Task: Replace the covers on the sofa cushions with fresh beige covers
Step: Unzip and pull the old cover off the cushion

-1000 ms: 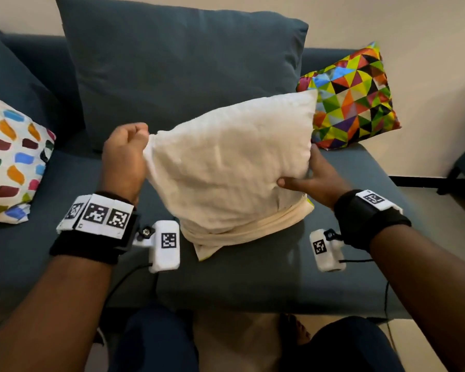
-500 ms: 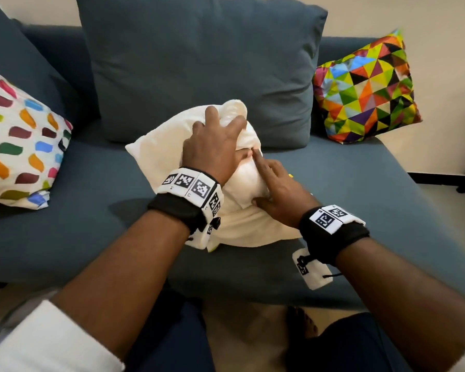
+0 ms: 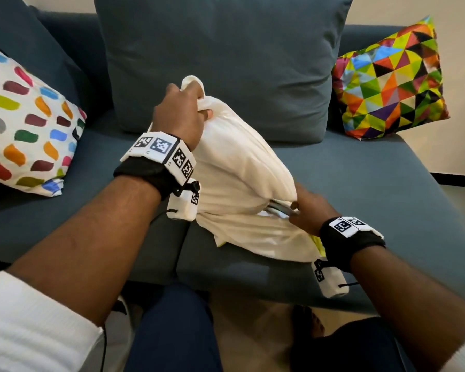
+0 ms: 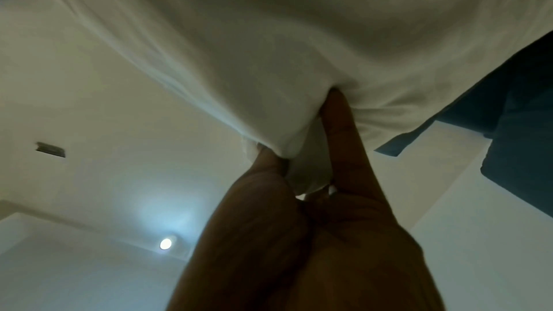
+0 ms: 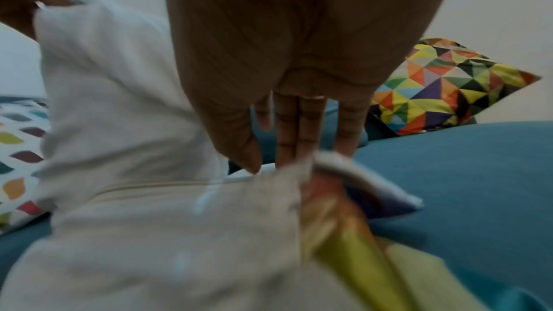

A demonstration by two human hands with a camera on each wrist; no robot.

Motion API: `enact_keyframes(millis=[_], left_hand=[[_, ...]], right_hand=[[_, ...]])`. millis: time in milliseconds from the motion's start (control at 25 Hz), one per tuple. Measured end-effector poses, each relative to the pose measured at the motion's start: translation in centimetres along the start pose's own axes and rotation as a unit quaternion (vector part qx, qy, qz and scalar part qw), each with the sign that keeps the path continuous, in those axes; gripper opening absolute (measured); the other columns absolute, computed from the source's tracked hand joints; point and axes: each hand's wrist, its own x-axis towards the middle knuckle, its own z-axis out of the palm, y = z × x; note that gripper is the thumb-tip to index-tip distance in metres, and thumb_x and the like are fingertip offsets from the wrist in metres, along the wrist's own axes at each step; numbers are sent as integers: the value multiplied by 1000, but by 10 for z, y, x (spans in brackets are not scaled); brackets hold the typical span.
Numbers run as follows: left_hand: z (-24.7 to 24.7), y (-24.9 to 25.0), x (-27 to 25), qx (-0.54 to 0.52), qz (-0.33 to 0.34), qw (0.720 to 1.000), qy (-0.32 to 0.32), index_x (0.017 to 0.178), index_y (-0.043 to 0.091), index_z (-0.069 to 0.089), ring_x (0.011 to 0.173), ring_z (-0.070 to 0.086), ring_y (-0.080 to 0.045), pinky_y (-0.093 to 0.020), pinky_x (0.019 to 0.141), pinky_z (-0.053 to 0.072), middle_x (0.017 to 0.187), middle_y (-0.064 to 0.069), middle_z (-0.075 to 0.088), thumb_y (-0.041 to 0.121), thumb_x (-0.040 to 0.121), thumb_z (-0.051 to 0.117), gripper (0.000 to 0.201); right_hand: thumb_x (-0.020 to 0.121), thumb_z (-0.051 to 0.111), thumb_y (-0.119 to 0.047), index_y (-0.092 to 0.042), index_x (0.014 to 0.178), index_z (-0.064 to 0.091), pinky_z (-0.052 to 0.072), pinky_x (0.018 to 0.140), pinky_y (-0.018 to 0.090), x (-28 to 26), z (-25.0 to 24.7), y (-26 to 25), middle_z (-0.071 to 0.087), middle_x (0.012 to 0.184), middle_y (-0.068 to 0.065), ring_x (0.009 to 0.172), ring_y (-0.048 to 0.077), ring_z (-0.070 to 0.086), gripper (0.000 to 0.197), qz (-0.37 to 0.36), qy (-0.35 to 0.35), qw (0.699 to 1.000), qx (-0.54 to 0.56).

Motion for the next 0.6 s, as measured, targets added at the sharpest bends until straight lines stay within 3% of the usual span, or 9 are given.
enact_keyframes(millis=[80, 160, 200, 240, 320, 400, 520, 600], left_hand=[[-7, -2, 2, -12, -7, 1000, 15, 119, 21, 54, 105, 59, -42, -38, 84, 40, 123, -13, 51, 39, 96, 59, 30], [-13, 6, 2, -24, 6, 999, 22, 118, 21, 53, 104, 60, -39, -35, 81, 37, 122, -10, 52, 41, 96, 58, 31], [-15, 14, 1, -34, 16, 999, 28, 119, 21, 53, 104, 60, -37, -34, 80, 37, 121, -9, 52, 42, 96, 58, 31], [-18, 25, 0, -47, 25, 998, 33, 119, 21, 53, 103, 60, -35, -33, 81, 37, 120, -7, 52, 42, 95, 58, 31], [-23, 52, -1, -86, 51, 994, 45, 117, 22, 54, 103, 60, -29, -30, 83, 38, 119, -3, 52, 42, 94, 59, 31], [-28, 77, -2, -158, 94, 981, 54, 116, 21, 55, 106, 60, -21, -27, 87, 41, 121, 1, 53, 38, 93, 61, 30], [-21, 92, -16, -305, 174, 936, 13, 123, 17, 50, 111, 58, -13, -26, 94, 48, 124, 6, 54, 30, 90, 67, 39], [7, 83, -35, -321, 169, 931, -44, 131, 19, 45, 116, 55, -13, -30, 97, 49, 131, 5, 51, 29, 86, 74, 54]], right_hand=[[74, 82, -46, -28, 152, 21, 48, 96, 34, -5, -6, 6, 65, 125, -2, 114, 26, 62, 101, 34, -41, 998, 46], [57, 85, -67, -37, 149, 32, 49, 101, 37, -8, -23, -2, 59, 132, -13, 115, 16, 62, 110, -5, -12, 980, 198], [56, 87, -64, -43, 145, 38, 52, 98, 39, -7, -31, -10, 58, 134, -16, 116, 12, 61, 104, -38, 7, 961, 275], [63, 90, -51, -48, 141, 41, 56, 91, 40, -8, -39, -21, 59, 133, -17, 115, 10, 61, 92, -61, 17, 940, 336], [82, 81, -20, -44, 127, 53, 62, 76, 44, -12, -47, -42, 66, 121, -9, 109, 19, 66, 59, -57, 41, 894, 442], [93, 68, -15, -28, 120, 62, 62, 72, 50, -16, -50, -50, 72, 112, 2, 104, 29, 70, 30, -12, 89, 822, 562], [101, 57, -19, -22, 121, 61, 60, 75, 53, -21, -61, -32, 72, 117, 5, 106, 28, 70, 21, 0, 178, 712, 679], [101, 56, -17, -19, 129, 59, 58, 79, 55, -24, -74, -8, 68, 125, 7, 112, 29, 67, 29, 2, 223, 665, 713]])
